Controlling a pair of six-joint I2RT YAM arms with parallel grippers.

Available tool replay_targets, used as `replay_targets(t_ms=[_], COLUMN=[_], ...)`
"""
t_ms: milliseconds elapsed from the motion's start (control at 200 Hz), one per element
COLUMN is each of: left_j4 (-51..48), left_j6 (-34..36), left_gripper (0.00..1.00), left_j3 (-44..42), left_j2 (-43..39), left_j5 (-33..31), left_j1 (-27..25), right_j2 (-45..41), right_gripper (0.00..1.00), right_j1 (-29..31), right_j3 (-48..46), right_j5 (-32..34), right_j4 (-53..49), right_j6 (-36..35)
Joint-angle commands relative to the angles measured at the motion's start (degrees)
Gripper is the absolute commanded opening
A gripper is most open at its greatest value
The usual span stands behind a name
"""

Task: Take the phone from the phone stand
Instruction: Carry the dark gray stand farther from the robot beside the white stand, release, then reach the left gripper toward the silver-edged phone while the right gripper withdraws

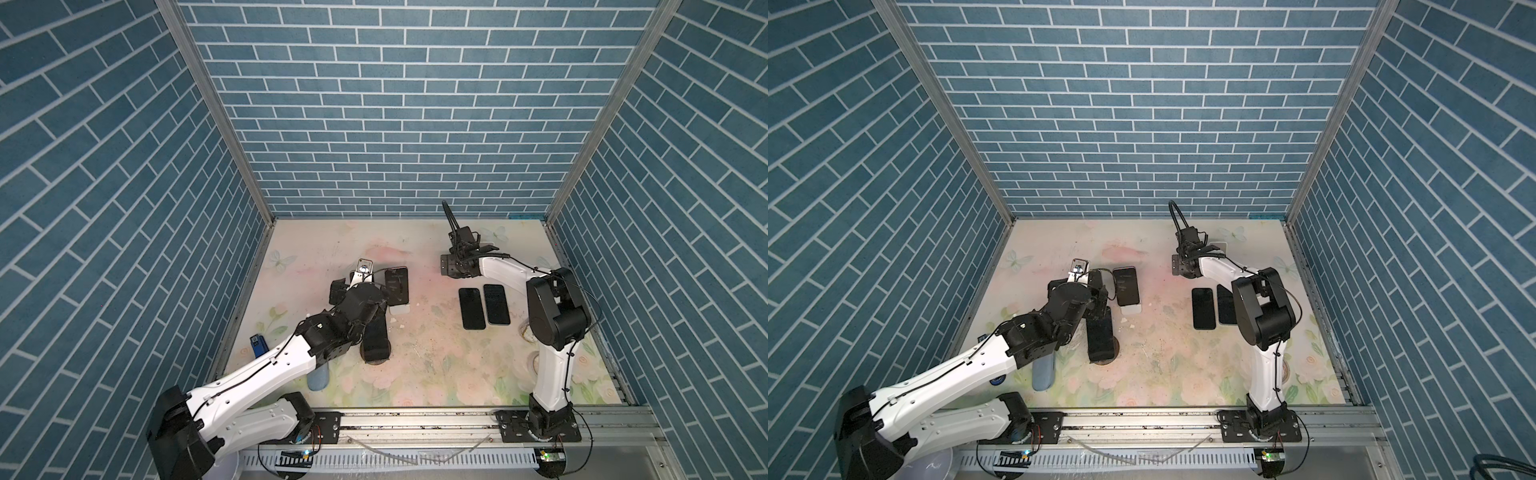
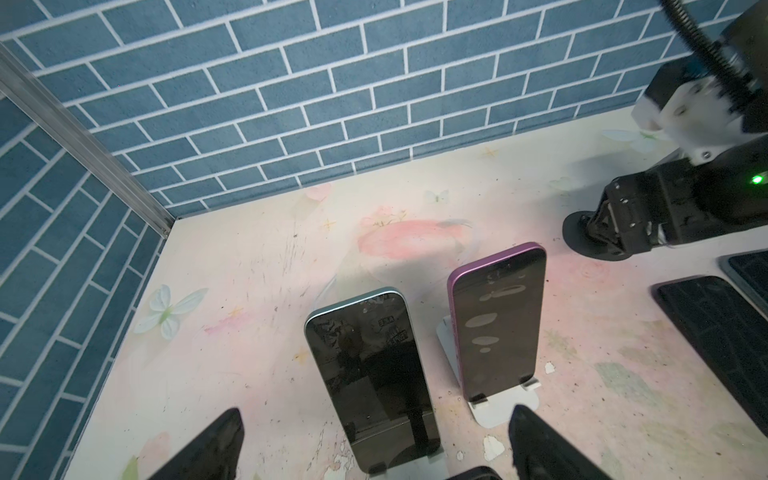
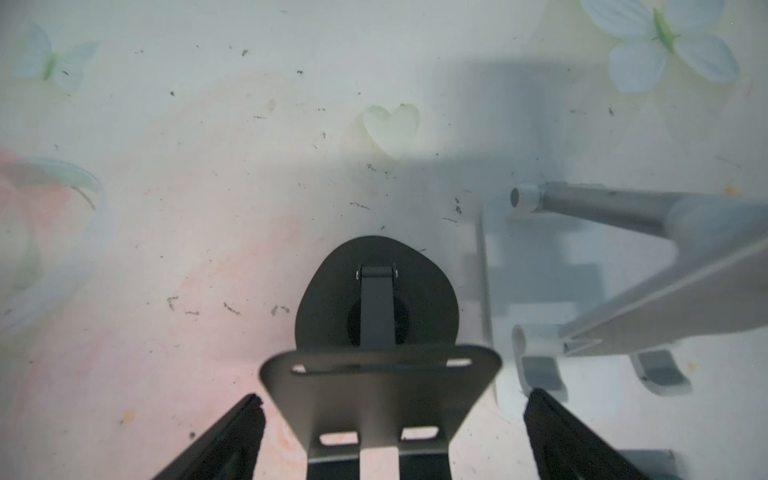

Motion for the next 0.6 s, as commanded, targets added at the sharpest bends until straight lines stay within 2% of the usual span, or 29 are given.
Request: replay_targets(t_ms=[0, 280, 470, 595], left_j4=[-5.03, -7.36, -13.75, -21.08], left_j6=[-2.05, -4.33, -13.4, -18.79], left_gripper=[1.0, 1.0, 1.0, 1.0], left_j3=[3.12, 5.51, 6.9, 8.83], left_j2=[0.89, 1.86, 1.32, 1.8], left_j5=[-1.65, 0.98, 2.48, 2.57], left_j1=[-0.21, -0.28, -0.29, -0.37], right_j2=[-6.63, -16.98, -19.41, -20.17], right_gripper=[0.99, 0.97, 0.97, 0.97], right_j1=[-0.28, -0.29, -0.25, -0.26], right_j3=[2.02, -2.5, -1.07, -2.16], right_j5=[1.49, -2.52, -10.53, -12.02], right_j4=[-1.33, -0.73, -5.53, -4.85], right_j6=[0.0, 2.84, 3.46, 5.08])
